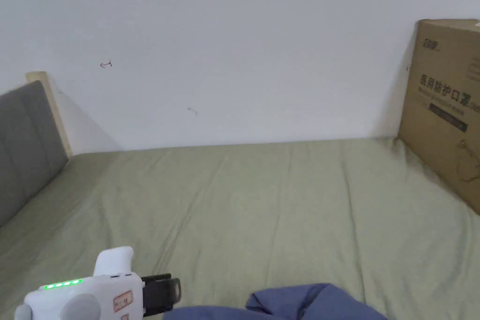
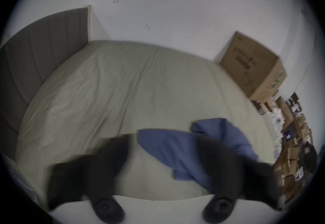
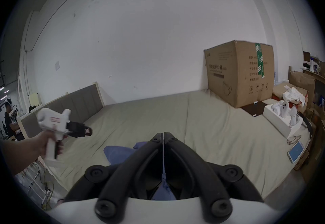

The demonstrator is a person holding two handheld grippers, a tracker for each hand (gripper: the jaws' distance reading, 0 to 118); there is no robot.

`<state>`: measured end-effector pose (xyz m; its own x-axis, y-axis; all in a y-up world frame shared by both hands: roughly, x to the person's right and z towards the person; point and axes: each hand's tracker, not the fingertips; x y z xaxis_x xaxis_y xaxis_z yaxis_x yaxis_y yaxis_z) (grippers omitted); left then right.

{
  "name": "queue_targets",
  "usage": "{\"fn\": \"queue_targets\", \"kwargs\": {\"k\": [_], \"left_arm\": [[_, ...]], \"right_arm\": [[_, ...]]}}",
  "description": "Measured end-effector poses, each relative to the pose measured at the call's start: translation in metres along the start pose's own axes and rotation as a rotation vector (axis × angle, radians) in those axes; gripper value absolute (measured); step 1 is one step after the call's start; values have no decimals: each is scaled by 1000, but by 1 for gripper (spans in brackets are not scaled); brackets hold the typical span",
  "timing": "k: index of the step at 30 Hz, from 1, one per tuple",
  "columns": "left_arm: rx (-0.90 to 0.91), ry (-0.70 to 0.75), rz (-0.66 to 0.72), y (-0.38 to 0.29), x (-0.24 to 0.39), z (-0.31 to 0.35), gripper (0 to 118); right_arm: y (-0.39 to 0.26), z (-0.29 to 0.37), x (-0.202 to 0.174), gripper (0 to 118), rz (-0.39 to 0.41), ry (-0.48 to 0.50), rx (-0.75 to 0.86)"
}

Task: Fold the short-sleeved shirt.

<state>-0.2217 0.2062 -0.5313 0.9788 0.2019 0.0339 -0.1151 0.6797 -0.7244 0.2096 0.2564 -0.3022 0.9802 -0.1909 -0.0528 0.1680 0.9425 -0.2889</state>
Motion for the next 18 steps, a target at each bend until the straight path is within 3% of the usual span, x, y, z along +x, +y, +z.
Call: {"fn": "queue_targets", "kwargs": {"k": [1, 2, 3, 6, 10, 11, 12, 13, 14, 15, 16, 17, 18], "left_arm": [[-44, 13, -9, 1, -5, -23, 118], [24, -9, -11, 3, -10, -33, 117], [-34, 18, -46, -1, -7, -48, 112], [-175, 115, -97, -8, -9, -97, 113], [-269, 128, -121, -22, -15, -156, 112], [-313, 96, -144, -27, -17, -164, 107], [-337, 96, -210, -39, -13, -170, 108], [-197, 111, -260, -43, -11, -159, 108], [-172, 131, -229, -45, -7, -155, 104], [-159, 151, -188, -49, -6, -146, 93], [-97, 165, -190, -55, 3, -132, 72], [-31, 192, -227, -60, 11, -119, 15], [2, 205, -274, -66, 20, -109, 2]], "right_arm": [[-2, -7, 2, 1, 0, -1, -19], [-3, -13, 3, 1, 2, -4, -33], [-5, -20, 6, 0, 6, -9, -46], [-9, -40, 13, 1, 12, -31, -86], [-16, -60, 21, 1, 3, -48, -122], [-18, -64, 21, 1, 5, -51, -129], [-20, -67, 21, 1, 8, -53, -138], [-22, -70, 21, 1, 9, -55, -148], [-24, -73, 21, 1, 4, -53, -157], [-25, -75, 22, 1, -10, -40, -171], [-27, -76, 23, 1, -26, -27, -184], [-28, -77, 23, 1, -29, -19, -188], [-28, -81, 24, 0, -27, -19, -193]]}}
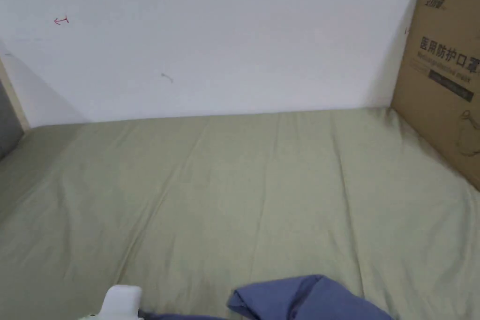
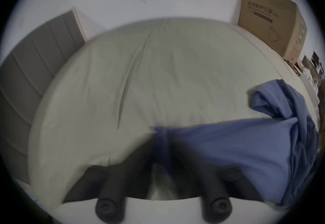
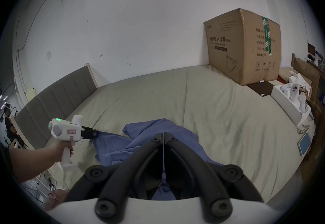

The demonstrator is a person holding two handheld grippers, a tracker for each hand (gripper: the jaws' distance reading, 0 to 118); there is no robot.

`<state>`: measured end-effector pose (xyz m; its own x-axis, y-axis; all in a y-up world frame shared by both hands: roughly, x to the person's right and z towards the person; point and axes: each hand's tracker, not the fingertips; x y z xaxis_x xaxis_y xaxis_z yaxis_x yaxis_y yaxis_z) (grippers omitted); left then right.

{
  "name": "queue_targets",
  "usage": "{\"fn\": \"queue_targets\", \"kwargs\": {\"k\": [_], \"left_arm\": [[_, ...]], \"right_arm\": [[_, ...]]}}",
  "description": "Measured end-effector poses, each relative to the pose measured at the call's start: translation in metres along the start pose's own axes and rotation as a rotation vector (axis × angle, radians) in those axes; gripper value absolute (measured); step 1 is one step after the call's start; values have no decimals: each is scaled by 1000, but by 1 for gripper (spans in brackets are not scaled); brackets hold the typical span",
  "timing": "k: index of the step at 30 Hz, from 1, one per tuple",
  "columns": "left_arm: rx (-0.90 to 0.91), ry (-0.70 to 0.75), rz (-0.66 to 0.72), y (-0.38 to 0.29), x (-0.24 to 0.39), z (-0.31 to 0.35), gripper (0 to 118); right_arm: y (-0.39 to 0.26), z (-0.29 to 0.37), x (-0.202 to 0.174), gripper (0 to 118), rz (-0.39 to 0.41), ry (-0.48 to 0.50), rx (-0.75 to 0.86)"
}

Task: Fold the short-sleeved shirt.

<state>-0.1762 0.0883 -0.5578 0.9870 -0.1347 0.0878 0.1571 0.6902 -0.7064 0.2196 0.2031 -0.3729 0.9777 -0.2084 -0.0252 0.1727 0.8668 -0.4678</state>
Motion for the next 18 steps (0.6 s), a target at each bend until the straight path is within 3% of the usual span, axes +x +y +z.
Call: {"fn": "queue_targets", "kwargs": {"k": [1, 2, 4, 6, 7, 8, 9, 11, 12, 13, 15, 16, 18], "left_arm": [[2, 49, -41, -4, 6, 7, 2], [-9, 8, -35, -6, 6, 15, 2], [-40, -186, 106, -14, 3, 33, 2], [-26, -214, 190, -18, -1, 52, 2], [1, -216, 222, -20, -4, 66, 2], [39, -217, 252, -22, -7, 78, 2], [77, -234, 283, -25, -10, 90, 2], [91, -280, 315, -28, -16, 105, 2], [87, -271, 314, -29, -18, 111, 2], [87, -263, 313, -31, -17, 117, 2], [84, -247, 313, -34, -22, 122, 2], [81, -232, 310, -35, -25, 124, 2], [64, -208, 307, -39, -30, 124, 2]], "right_arm": [[3, -6, 0, 1, 6, 1, -8], [9, -13, 0, 1, 20, 14, -24], [34, -43, 4, 1, 63, 108, -87], [64, -83, 6, 11, 80, 167, -213], [79, -107, 6, 35, 78, 201, -280], [90, -132, 3, 84, 71, 216, -341], [101, -163, 0, 117, 78, 228, -440], [108, -218, -6, 116, 97, 293, -580], [109, -233, -1, 116, 90, 277, -562], [107, -251, -2, 116, 66, 229, -604], [106, -307, -5, 116, 123, 45, -793], [100, -325, -2, 116, 108, -36, -873], [87, -350, 8, 115, 18, -60, -965]]}}
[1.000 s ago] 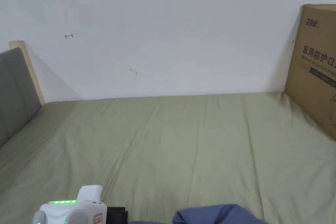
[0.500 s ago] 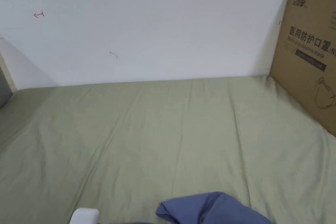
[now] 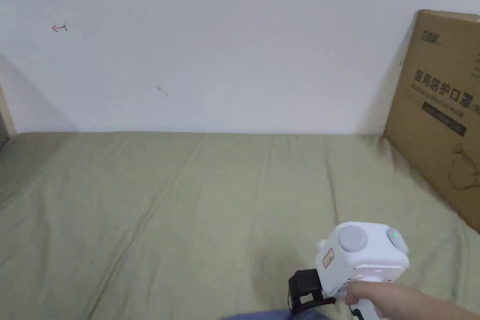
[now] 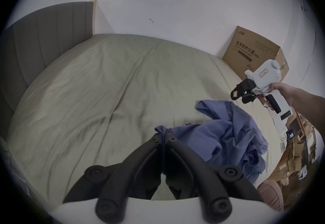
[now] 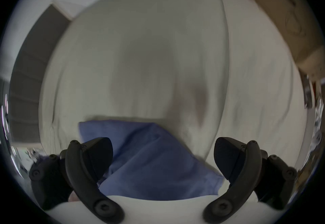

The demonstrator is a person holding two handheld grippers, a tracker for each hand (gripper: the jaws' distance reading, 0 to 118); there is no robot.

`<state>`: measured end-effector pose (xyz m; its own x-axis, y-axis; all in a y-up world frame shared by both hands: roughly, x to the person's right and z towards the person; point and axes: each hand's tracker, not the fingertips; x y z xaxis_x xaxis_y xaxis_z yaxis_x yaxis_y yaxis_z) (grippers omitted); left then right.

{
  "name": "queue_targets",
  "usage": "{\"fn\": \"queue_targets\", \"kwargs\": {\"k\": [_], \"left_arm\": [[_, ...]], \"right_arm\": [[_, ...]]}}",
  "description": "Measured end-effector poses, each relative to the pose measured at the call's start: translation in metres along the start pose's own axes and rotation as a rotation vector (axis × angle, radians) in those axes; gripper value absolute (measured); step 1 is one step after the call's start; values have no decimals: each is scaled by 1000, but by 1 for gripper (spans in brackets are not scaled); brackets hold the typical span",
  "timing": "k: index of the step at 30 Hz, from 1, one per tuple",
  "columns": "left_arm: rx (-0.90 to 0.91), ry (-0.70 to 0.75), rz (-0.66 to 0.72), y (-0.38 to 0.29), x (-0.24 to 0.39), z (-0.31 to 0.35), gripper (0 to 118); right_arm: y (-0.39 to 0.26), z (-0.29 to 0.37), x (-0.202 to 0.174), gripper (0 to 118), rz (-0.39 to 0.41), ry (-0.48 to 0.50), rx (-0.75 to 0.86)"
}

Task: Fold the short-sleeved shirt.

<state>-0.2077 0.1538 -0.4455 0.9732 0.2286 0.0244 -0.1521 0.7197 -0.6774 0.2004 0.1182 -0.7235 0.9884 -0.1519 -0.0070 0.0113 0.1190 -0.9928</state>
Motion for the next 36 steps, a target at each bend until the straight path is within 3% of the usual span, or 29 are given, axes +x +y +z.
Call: {"fn": "queue_targets", "kwargs": {"k": [2, 3, 5, 6, 7, 8, 10, 13, 16, 21, 29, 36], "left_arm": [[-8, 15, 7, -3, -7, 0, 2], [-15, 19, 15, -5, -11, 0, 2], [-38, 24, 36, -8, -17, -2, 2], [-38, 24, 41, -9, -19, -1, 2], [-38, 23, 47, -12, -19, 1, 2], [-37, 22, 51, -12, -19, 2, 2], [-35, 20, 53, -10, -16, 7, 2], [13, -10, 69, -3, -10, 27, 2], [103, -47, 62, 18, -5, 57, 2], [225, -59, -19, 80, 0, 109, 2], [409, -70, -121, 185, 27, 185, 2], [541, -27, -71, 268, 34, 226, 2]], "right_arm": [[-1, -19, 2, 107, -53, 24, -46], [-4, -25, 1, 92, -63, 43, -56], [-21, -17, -10, 66, 48, -96, 35], [-28, -12, -14, 57, 114, -68, 51], [-35, -3, -16, 36, 170, -64, 61], [-39, 7, -17, 2, 210, -59, 60], [-54, 34, -10, 2, 152, -20, 122], [-78, 85, 15, 2, -40, 213, 188], [-106, 144, 37, 2, -117, 328, 287], [-150, 251, 54, 2, -55, 283, 481], [-182, 397, 73, 2, -121, 289, 761], [-165, 477, 92, 2, -225, 289, 897]]}}
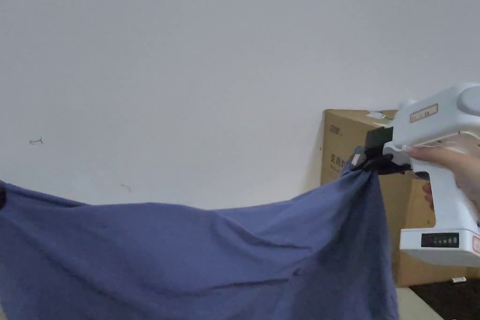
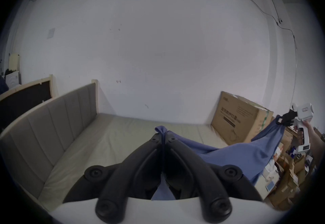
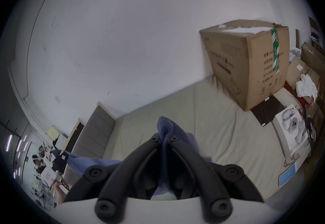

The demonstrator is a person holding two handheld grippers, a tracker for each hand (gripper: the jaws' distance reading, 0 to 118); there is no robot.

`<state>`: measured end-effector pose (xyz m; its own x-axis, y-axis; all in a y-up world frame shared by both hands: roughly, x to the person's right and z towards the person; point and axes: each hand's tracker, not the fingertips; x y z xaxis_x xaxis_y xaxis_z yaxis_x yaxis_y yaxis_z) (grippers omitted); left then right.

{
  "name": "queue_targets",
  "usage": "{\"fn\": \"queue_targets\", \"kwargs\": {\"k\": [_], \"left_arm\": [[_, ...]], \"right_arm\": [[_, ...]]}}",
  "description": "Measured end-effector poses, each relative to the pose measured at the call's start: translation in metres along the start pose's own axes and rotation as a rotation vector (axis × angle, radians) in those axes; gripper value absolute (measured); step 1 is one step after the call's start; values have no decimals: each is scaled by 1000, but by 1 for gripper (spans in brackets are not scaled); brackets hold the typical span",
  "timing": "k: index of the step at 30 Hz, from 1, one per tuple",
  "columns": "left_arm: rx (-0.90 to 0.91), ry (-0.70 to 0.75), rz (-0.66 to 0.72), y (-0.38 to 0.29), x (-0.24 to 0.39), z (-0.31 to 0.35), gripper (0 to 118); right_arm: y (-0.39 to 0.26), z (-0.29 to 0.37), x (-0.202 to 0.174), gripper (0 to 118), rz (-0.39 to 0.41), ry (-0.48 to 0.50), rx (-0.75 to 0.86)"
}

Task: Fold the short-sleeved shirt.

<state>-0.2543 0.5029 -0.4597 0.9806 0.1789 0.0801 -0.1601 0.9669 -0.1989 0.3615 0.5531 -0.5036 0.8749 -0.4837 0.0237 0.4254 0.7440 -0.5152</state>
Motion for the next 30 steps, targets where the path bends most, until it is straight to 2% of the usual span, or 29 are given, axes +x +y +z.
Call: {"fn": "queue_targets", "kwargs": {"k": [3, 7, 11, 18, 22, 24, 27, 30], "left_arm": [[29, 21, -3, 25, -4, -16, 2], [46, 31, 8, 47, -4, -43, 2], [96, 49, 86, 67, -14, -91, 2], [132, 103, 69, 76, -24, -170, 2], [109, 122, 11, 52, -32, -193, 2], [33, 131, -9, 26, -33, -201, 2], [-101, 107, 32, -38, -38, -211, 2], [-277, 81, 88, -129, -42, -210, 2]], "right_arm": [[25, -5, -5, 2, -7, -13, 35], [54, -29, -14, 2, -42, 16, 82], [81, -64, -30, 2, -16, 9, 110], [106, -129, -43, 2, 22, -4, 202], [91, -166, -32, 2, -7, -18, 197], [70, -187, -18, 2, -15, -42, 156], [12, -222, 15, 2, -16, -115, 79], [-71, -244, 62, 2, -103, -137, -47]]}}
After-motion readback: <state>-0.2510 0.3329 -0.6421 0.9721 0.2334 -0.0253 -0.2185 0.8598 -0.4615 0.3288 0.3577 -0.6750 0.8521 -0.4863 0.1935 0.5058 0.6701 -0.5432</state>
